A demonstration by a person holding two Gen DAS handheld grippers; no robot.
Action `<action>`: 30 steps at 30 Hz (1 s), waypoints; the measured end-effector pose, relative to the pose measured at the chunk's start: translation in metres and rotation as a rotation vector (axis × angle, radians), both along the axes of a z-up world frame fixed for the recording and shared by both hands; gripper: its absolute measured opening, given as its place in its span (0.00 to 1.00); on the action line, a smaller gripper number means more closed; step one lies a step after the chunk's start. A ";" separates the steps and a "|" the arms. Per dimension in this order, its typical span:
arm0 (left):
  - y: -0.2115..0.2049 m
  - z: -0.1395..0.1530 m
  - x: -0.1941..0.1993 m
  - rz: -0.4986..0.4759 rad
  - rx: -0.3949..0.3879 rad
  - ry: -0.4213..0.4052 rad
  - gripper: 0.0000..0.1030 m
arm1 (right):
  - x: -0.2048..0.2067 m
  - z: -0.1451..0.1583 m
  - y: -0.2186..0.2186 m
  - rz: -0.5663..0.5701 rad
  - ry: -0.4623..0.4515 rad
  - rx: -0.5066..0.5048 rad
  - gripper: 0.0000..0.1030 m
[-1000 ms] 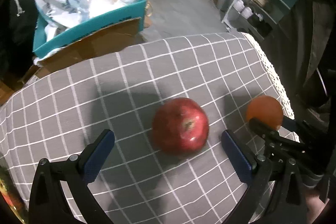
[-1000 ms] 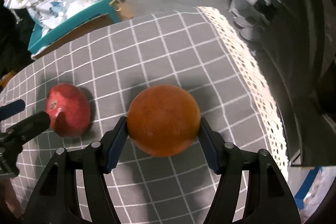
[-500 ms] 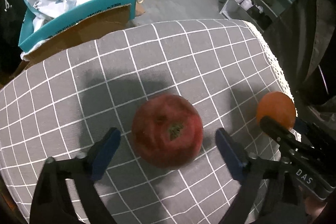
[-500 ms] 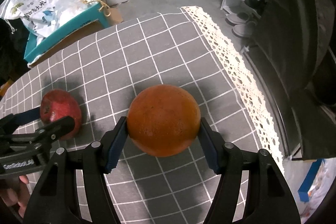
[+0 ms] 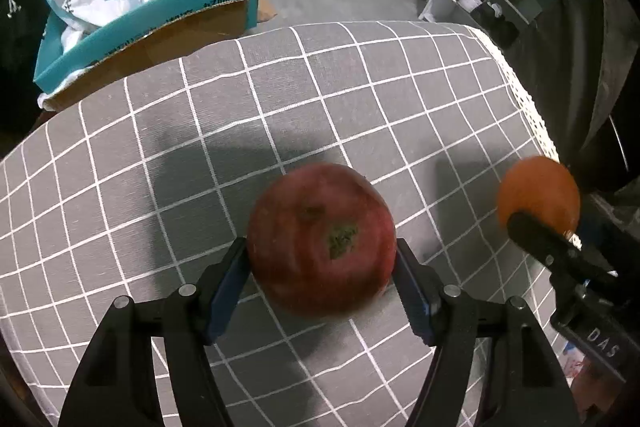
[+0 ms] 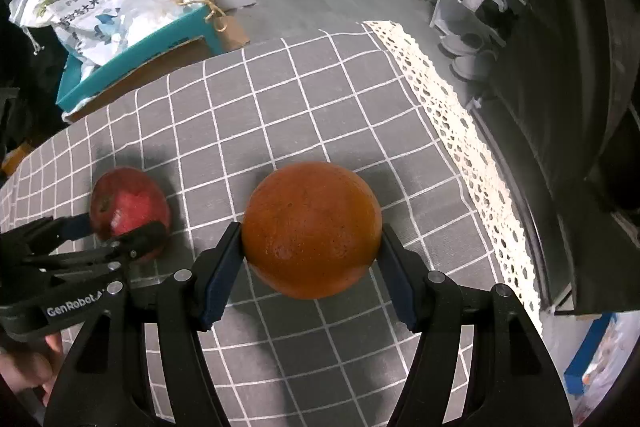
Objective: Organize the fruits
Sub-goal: 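Grasp the red apple with the left gripper, then carry the red apple with the left gripper while the right gripper carries the orange to the bowl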
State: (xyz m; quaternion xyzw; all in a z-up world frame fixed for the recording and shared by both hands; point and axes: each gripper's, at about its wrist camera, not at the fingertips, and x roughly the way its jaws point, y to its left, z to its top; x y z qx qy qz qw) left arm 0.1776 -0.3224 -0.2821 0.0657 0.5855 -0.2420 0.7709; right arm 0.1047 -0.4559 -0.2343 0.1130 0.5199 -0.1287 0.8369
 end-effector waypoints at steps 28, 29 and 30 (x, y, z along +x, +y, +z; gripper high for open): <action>0.082 0.093 -0.045 0.064 -0.008 -0.227 0.69 | -0.010 0.051 0.055 0.126 -0.110 -0.071 0.64; 0.086 0.098 -0.048 0.070 -0.012 -0.235 0.69 | -0.010 0.054 0.057 0.131 -0.116 -0.071 0.64; 0.090 0.102 -0.050 0.074 -0.015 -0.242 0.69 | -0.011 0.057 0.060 0.140 -0.124 -0.074 0.64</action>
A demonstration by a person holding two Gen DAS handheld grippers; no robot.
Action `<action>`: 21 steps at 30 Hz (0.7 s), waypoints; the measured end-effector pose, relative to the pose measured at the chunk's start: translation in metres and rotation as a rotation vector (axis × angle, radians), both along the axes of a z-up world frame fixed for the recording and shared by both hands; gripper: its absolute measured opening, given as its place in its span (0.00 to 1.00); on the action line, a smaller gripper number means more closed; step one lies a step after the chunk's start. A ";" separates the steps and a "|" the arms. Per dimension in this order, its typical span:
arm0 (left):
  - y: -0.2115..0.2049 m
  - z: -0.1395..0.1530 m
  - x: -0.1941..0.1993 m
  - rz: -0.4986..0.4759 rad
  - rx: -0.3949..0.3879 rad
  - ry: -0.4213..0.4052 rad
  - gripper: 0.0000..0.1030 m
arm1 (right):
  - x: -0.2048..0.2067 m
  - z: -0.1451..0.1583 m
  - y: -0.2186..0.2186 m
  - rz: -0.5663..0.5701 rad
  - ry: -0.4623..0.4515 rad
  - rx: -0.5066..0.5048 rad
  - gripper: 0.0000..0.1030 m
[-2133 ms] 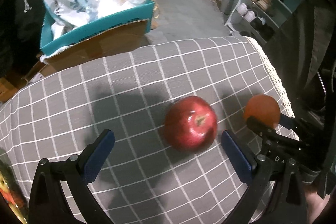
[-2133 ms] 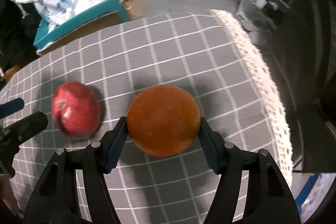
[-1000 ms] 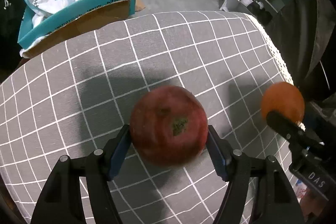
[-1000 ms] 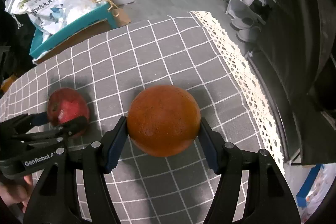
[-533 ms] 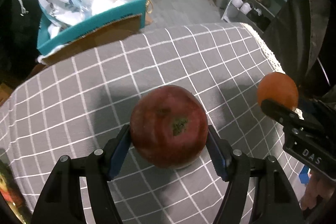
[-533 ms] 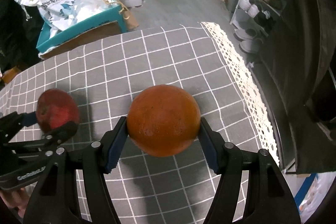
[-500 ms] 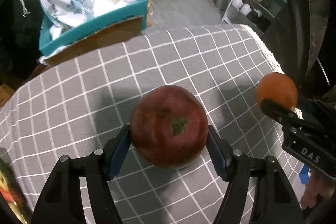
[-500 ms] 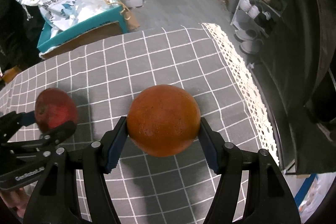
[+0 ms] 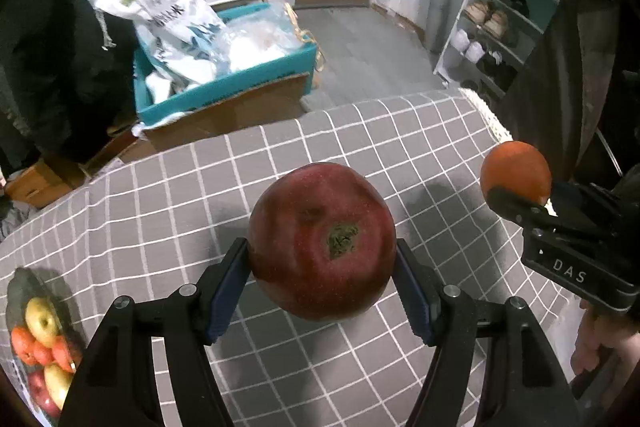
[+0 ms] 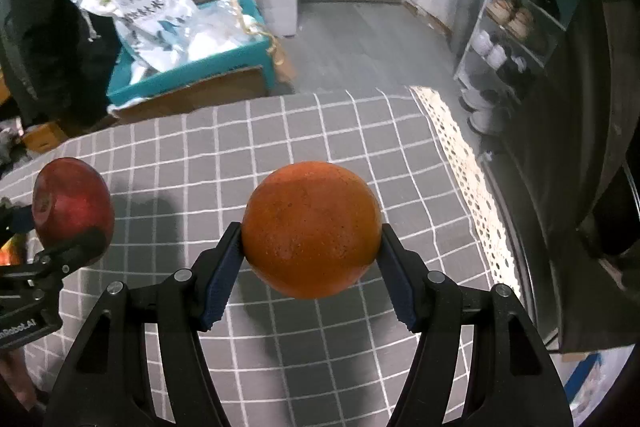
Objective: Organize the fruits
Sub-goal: 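Carry the red apple with the left gripper while the right gripper carries the orange to the bowl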
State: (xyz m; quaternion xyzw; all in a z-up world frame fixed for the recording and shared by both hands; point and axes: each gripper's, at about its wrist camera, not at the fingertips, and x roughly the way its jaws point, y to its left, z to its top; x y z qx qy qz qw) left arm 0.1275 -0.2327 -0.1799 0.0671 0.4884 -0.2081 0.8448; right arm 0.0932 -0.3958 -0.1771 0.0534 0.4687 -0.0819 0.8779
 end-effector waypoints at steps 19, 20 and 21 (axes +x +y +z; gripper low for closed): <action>0.089 0.073 -0.038 0.118 -0.050 -0.146 0.69 | -0.025 0.073 0.066 0.147 -0.171 -0.018 0.64; 0.094 0.076 -0.040 0.126 -0.053 -0.152 0.69 | -0.026 0.077 0.069 0.154 -0.182 -0.021 0.64; 0.100 0.080 -0.042 0.136 -0.053 -0.163 0.69 | -0.028 0.081 0.072 0.161 -0.192 -0.023 0.64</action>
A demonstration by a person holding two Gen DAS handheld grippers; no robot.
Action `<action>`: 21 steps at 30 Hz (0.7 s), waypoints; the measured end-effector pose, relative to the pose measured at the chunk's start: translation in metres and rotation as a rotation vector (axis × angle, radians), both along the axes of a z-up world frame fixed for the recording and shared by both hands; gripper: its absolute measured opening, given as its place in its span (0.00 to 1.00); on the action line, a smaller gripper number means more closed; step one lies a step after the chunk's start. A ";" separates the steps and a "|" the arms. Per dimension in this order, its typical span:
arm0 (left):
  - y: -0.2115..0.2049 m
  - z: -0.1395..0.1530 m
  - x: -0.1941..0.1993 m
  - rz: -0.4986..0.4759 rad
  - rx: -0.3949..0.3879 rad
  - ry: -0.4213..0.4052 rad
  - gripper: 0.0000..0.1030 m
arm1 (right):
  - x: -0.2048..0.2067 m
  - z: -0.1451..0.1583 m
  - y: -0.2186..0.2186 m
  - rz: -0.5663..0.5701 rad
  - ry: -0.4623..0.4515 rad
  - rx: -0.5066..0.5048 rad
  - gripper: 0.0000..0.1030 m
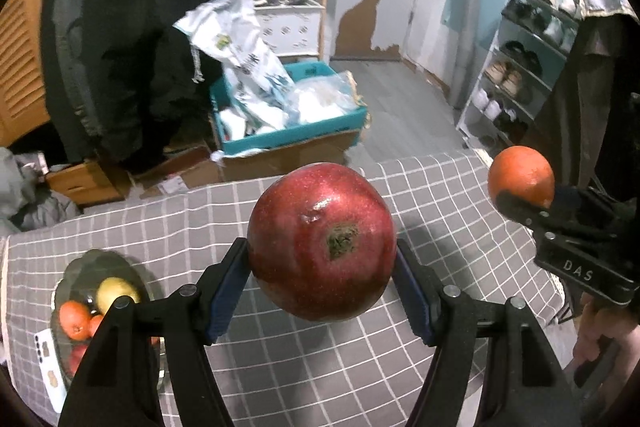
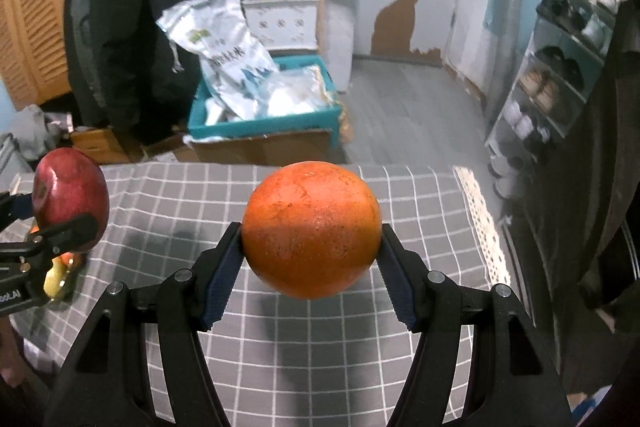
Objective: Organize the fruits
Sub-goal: 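Carry the red apple with the left gripper while the right gripper carries the orange to the bowl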
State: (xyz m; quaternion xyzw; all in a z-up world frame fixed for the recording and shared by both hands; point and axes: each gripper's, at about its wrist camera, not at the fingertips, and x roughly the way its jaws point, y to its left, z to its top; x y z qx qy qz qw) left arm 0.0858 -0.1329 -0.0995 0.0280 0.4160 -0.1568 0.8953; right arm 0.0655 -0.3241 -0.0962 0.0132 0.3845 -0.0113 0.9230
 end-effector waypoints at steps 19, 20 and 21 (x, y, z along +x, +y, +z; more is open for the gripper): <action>0.075 0.047 -0.029 0.107 -0.055 -0.111 0.69 | -0.011 0.052 0.063 0.128 -0.117 -0.016 0.64; 0.080 0.048 -0.030 0.115 -0.054 -0.115 0.69 | -0.010 0.053 0.069 0.138 -0.117 -0.014 0.64; 0.082 0.048 -0.031 0.120 -0.053 -0.118 0.69 | -0.009 0.054 0.073 0.146 -0.117 -0.013 0.64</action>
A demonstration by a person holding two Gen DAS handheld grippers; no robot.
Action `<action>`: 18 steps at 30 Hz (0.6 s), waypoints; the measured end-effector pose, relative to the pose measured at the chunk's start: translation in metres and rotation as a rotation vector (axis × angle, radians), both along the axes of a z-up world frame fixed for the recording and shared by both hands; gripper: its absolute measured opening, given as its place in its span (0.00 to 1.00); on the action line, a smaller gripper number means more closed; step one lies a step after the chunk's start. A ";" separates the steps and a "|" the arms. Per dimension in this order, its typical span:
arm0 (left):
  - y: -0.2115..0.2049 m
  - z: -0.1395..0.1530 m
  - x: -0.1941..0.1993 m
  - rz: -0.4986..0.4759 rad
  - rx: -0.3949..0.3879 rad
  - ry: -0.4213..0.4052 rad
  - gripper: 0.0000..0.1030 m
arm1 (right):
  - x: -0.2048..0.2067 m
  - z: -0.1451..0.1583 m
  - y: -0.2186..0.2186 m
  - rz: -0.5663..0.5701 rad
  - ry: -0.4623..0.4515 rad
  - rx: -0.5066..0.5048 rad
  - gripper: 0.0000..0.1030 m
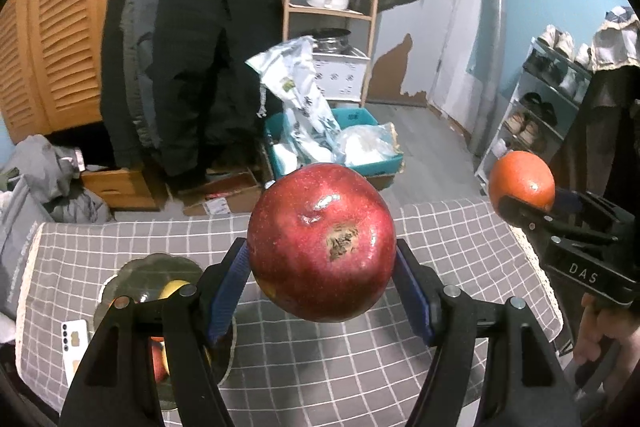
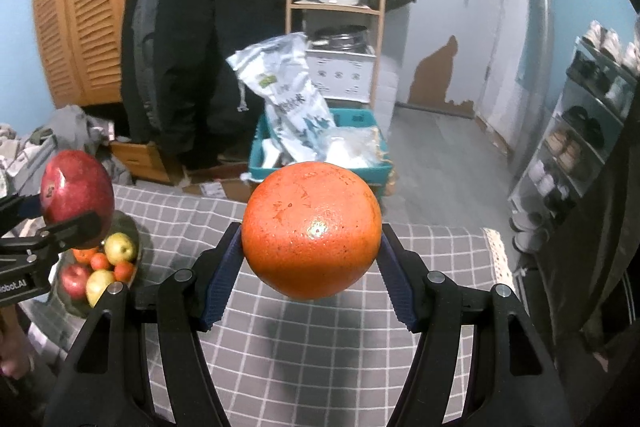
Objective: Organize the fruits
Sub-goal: 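Carry the red apple with the left gripper while the right gripper carries the orange to the bowl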
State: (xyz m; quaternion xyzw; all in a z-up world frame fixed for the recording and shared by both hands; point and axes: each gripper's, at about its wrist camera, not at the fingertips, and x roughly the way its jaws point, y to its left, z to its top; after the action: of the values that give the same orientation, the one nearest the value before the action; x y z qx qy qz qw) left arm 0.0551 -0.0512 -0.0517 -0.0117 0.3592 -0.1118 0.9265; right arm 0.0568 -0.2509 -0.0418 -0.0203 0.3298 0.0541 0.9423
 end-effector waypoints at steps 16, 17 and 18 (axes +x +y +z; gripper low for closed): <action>0.082 -0.006 -0.006 0.151 -0.010 0.002 0.69 | 0.022 0.004 0.088 0.155 0.010 0.016 0.64; 0.087 -0.007 -0.006 0.160 -0.010 0.003 0.69 | 0.023 0.004 0.093 0.163 0.012 0.017 0.64; 0.092 -0.008 -0.006 0.168 -0.012 0.005 0.69 | 0.025 0.004 0.099 0.173 0.015 0.019 0.64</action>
State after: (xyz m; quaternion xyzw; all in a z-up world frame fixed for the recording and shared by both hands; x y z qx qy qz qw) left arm 0.0496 0.0407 -0.0593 -0.0475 0.3583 -0.0358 0.9317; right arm 0.0817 -0.1521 -0.0382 -0.0395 0.3335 0.1385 0.9317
